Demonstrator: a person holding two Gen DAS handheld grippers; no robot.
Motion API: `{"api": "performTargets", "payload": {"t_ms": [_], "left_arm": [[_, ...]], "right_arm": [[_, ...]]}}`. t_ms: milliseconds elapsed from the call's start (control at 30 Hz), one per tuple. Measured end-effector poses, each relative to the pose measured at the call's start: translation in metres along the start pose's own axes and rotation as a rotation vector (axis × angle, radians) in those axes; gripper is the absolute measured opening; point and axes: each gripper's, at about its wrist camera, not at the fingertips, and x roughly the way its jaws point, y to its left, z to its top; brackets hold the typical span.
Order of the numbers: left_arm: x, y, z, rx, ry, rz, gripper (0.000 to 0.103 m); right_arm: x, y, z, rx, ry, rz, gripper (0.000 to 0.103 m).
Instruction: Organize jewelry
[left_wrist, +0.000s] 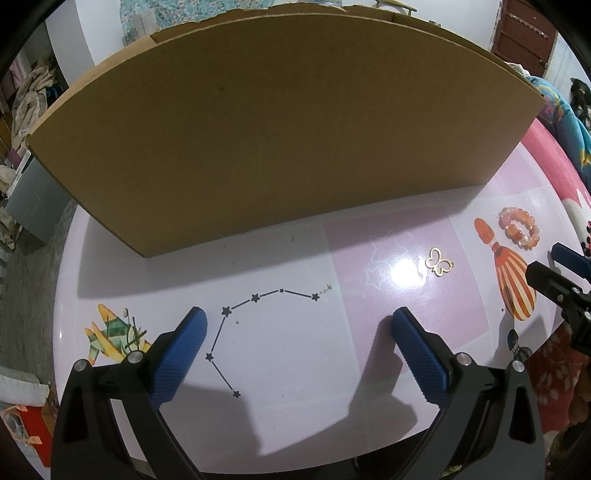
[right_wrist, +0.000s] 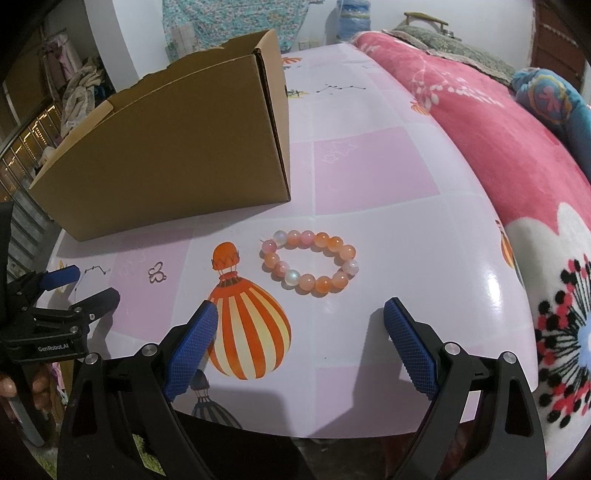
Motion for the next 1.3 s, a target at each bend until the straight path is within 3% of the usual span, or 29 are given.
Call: {"api": "performTargets", "payload": {"t_ms": [733, 867, 967, 1033, 1133, 1300], "left_arm": [[0.01, 0.02, 0.019, 0.051, -0.073, -0.049, 0.099], [-0.002, 0.025, 0.029, 0.069, -0.172, -0.125, 0.099], [-0.006, 0.023, 0.038, 0.08, -0.202, -0.195, 0.097], [-0.004, 0.02, 0.048, 0.092, -0.21, -0.254, 0.093], [-0.001, 0.008, 0.055, 0.128, -0.211, -0.277, 0.084], [0.013, -0.009, 0.064, 0.154, -0.169, -0.312, 0.057]], "right_arm": [[0.0, 0.016, -0.01, -0.037, -0.026, -0.021, 0.088], [0.0, 0.016, -0.012, -0.041, -0.037, -0.018, 0.088], [0.0, 0.016, -0.014, -0.042, -0.048, -0.021, 0.088], [0.0, 0.017, -0.015, -0.047, -0.056, -0.024, 0.088], [0.0, 0.018, -0.016, -0.055, -0.061, -0.03, 0.088], [-0.001, 0.019, -0.018, -0.062, -0.073, -0.033, 0.088]]}}
